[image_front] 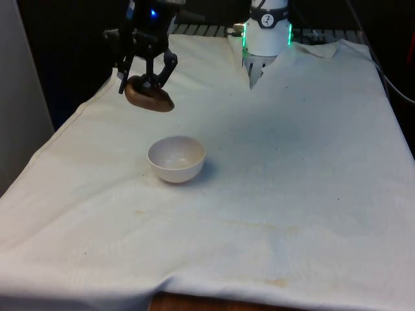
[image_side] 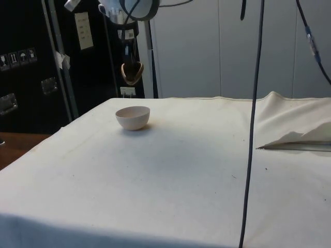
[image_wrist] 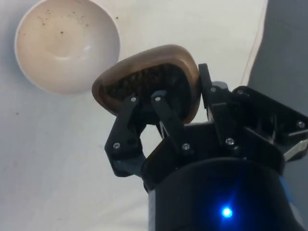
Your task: Pour the coffee beans from the cup into the bowl.
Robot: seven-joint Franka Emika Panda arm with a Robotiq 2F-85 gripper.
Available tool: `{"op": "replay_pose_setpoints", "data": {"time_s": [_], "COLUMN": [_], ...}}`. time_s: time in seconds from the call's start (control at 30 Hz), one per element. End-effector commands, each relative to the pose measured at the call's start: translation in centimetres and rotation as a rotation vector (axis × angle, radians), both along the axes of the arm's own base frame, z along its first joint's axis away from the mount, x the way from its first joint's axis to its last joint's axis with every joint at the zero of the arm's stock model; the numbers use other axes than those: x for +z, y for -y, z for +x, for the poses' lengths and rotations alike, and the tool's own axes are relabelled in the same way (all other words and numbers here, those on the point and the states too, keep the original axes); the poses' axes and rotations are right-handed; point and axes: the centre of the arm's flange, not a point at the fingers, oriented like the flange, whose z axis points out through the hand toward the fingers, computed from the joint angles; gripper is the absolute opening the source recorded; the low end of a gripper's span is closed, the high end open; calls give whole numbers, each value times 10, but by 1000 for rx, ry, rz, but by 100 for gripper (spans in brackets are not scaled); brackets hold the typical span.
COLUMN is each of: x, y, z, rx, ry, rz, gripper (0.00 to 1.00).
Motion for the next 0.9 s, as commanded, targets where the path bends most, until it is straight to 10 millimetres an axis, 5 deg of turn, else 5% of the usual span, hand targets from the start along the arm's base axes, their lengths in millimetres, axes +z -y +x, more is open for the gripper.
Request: {"op": "replay_pose_setpoints", "data": {"time_s": [0.0,0.87], "x": [0,-12], "y": [2,-19], "z": [1,6], "rx": [0,-4], "ry": [11,48], "rz": [-24,-190], "gripper": [3,3]}}
